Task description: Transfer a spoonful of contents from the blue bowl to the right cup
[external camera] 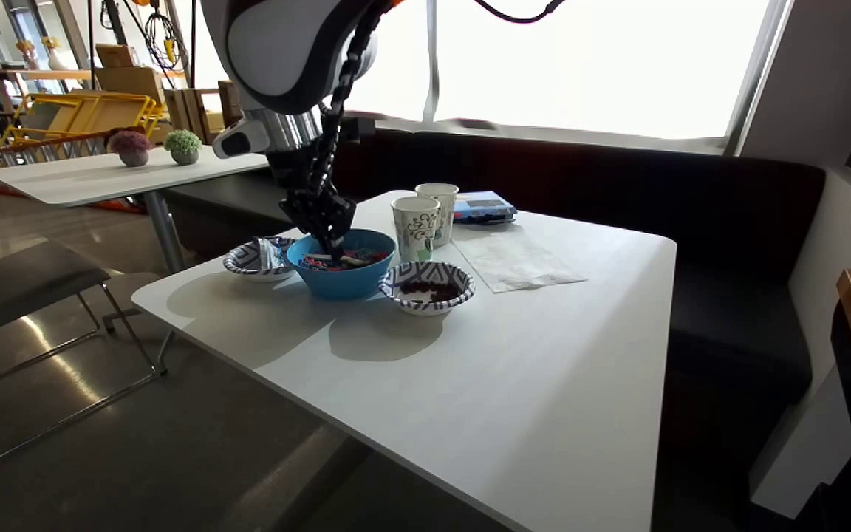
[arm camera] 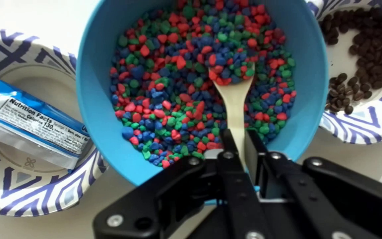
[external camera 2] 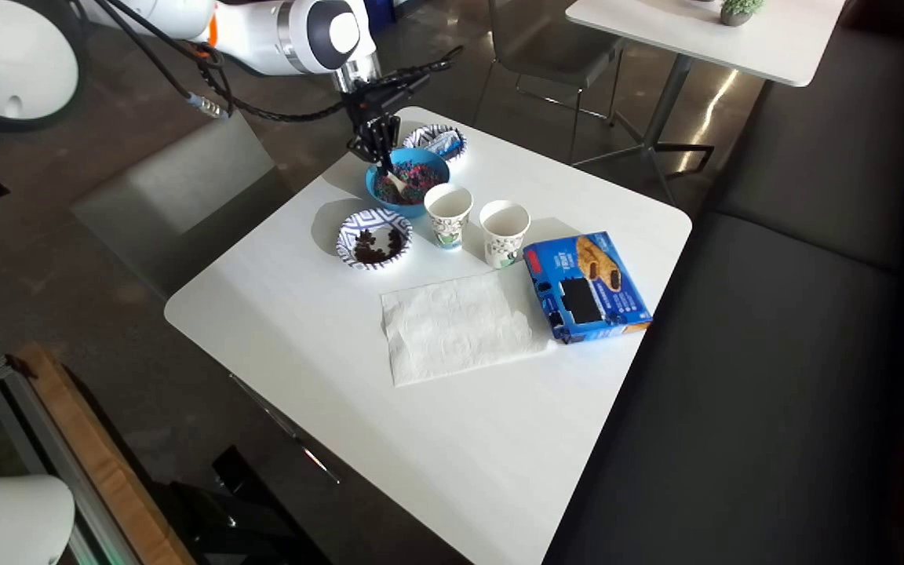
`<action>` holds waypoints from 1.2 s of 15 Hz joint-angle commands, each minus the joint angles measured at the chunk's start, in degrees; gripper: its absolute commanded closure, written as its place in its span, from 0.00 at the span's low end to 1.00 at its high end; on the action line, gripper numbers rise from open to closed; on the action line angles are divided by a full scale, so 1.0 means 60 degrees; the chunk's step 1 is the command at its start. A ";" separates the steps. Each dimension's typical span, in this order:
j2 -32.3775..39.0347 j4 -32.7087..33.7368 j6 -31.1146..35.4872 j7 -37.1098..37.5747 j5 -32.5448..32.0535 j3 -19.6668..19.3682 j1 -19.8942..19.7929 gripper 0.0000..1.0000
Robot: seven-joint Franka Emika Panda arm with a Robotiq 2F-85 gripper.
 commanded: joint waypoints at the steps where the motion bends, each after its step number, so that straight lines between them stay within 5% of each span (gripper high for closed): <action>1: -0.0207 -0.0302 -0.0023 0.0702 -0.0577 -0.0254 0.0365 0.97; 18: -0.0440 -0.0334 -0.0890 0.2344 -0.1932 -0.0581 0.1256 0.97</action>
